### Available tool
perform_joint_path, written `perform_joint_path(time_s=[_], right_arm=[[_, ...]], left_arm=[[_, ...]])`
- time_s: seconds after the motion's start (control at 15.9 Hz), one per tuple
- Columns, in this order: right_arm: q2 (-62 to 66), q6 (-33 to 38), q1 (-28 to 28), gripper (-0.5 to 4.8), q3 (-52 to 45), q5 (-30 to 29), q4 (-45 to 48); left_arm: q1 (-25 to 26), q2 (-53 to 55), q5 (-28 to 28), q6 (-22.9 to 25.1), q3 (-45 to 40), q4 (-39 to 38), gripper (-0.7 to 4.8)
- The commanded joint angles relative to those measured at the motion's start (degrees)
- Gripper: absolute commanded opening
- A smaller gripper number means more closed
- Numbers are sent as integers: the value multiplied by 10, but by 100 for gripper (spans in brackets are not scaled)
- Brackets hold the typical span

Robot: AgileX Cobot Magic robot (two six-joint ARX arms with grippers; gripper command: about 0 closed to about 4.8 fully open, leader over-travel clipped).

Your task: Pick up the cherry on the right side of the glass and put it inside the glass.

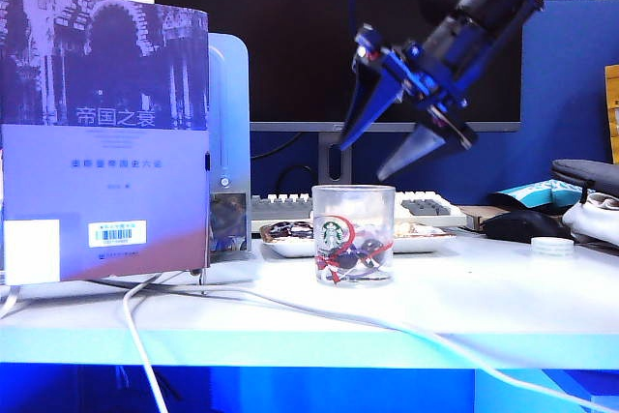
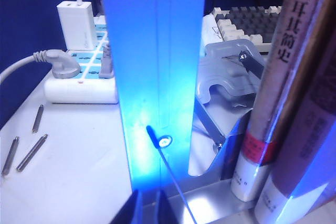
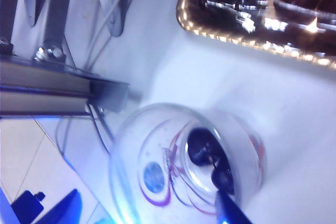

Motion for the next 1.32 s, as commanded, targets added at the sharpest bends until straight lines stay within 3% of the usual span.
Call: perform_joint_path(time_s=[0.06, 0.38, 0.5, 0.69, 1.13, 1.32], right_arm=[[-10, -2, 0, -1, 50, -6, -8], [-85, -3, 0, -1, 105, -9, -10], [-174, 0, 0, -1, 105, -38, -15], [-293, 0, 0, -1, 105, -19, -12], [-595, 0, 0, -1, 104, 208, -48], [-682, -1, 0, -1, 104, 222, -103]], left_arm=[[0, -2, 2, -2, 0, -7, 53], [0, -2, 2, -2, 0, -7, 53], [0, -2, 2, -2, 0, -7, 53], [0, -2, 2, -2, 0, -7, 53], [0, -2, 2, -2, 0, -7, 53], [0, -2, 2, -2, 0, -7, 53]])
